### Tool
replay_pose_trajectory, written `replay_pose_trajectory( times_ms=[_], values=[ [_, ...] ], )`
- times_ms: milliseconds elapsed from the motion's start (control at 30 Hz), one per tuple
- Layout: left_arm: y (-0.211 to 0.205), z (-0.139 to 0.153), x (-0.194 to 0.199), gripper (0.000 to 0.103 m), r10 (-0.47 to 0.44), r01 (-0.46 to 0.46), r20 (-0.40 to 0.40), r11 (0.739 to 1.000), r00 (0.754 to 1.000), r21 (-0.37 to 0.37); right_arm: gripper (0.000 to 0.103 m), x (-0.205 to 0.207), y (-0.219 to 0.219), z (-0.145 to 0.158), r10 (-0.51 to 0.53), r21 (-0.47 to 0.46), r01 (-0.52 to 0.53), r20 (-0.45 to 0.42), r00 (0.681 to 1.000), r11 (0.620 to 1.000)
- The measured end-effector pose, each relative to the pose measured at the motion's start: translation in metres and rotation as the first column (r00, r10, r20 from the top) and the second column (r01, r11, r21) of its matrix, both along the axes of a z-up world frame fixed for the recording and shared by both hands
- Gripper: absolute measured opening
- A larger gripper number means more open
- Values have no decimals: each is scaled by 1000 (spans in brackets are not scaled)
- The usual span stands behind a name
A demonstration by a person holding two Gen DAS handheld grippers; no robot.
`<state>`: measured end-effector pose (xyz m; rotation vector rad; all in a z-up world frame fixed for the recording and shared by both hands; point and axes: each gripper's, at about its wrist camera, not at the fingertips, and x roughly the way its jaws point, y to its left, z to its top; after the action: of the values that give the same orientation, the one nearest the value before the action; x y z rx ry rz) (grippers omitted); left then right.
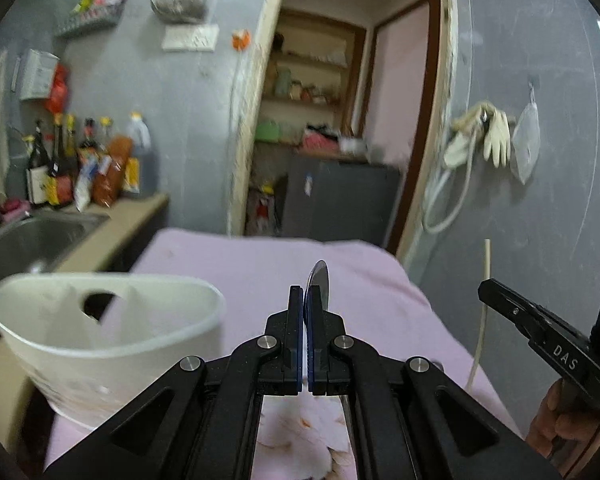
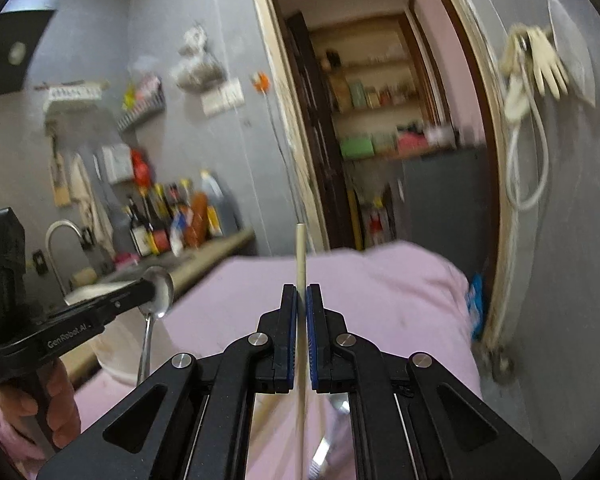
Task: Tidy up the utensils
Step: 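Carry both items over the white basket and open both tools to drop them in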
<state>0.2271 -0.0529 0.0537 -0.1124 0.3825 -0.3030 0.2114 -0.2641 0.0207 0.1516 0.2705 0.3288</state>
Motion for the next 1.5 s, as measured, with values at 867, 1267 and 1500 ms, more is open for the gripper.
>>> replay_pose_trajectory(
  times_ms=[867, 1267, 1500],
  values=[
    [173, 56, 10, 0, 498, -512, 280, 859, 821, -25, 3, 31, 168, 87, 208, 36, -232, 320, 924, 972],
    [168, 0, 27, 0, 524, -540, 215, 842, 824, 17, 3, 51, 193, 35, 219, -50, -213, 223, 950, 976],
    [167, -12, 27, 0, 470, -476, 144, 879, 871, 8, 3, 51, 189, 18, 231, -60, -225, 141, 963, 973]
  ],
)
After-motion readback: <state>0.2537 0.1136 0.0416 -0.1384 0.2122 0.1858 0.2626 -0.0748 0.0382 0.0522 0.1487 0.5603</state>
